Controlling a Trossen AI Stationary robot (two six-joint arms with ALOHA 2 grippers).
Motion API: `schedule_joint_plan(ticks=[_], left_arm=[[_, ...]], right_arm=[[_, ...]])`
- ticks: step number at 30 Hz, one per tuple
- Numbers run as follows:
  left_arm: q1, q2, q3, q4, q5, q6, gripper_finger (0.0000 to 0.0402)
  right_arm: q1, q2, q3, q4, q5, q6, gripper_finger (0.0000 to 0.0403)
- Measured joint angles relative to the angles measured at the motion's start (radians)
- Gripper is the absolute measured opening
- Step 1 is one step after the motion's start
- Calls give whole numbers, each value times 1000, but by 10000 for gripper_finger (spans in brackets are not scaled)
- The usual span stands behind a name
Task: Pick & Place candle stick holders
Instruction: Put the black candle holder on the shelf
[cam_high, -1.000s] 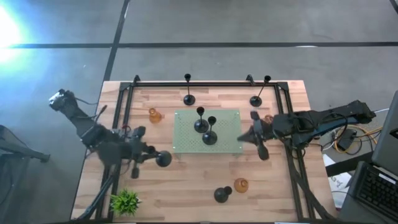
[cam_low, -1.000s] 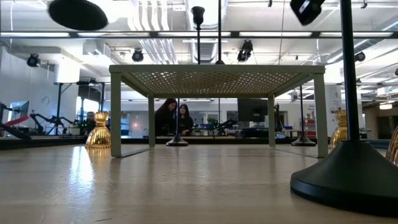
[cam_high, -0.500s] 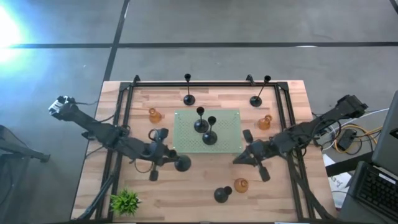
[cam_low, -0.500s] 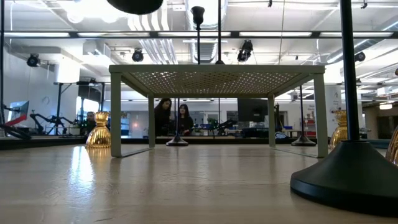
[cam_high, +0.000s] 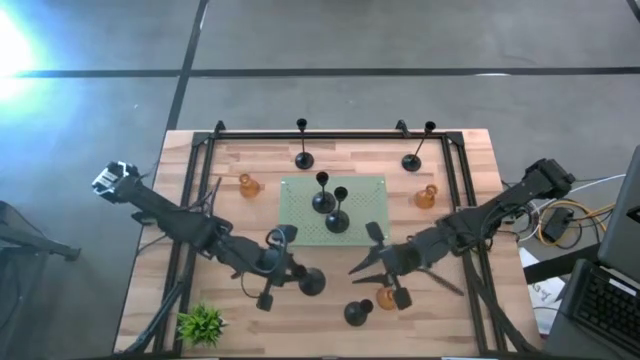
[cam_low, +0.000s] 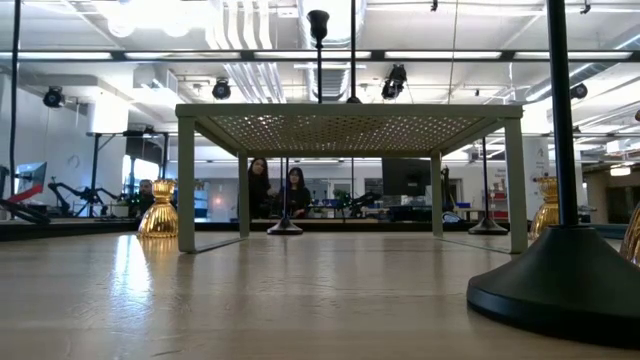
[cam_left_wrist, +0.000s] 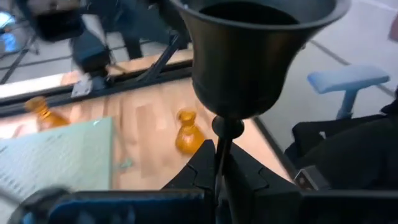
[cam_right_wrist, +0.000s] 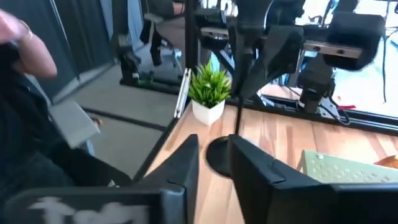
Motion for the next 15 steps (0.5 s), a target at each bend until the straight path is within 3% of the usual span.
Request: schedule_joint_plan(ticks=[7, 15], left_arm=[[23, 23, 7, 112, 30, 25, 16], [44, 55, 6, 122, 115, 12, 16]], right_arm=[[0, 115, 127, -43, 3, -43, 151], [-1, 183, 199, -42, 39, -83, 175]])
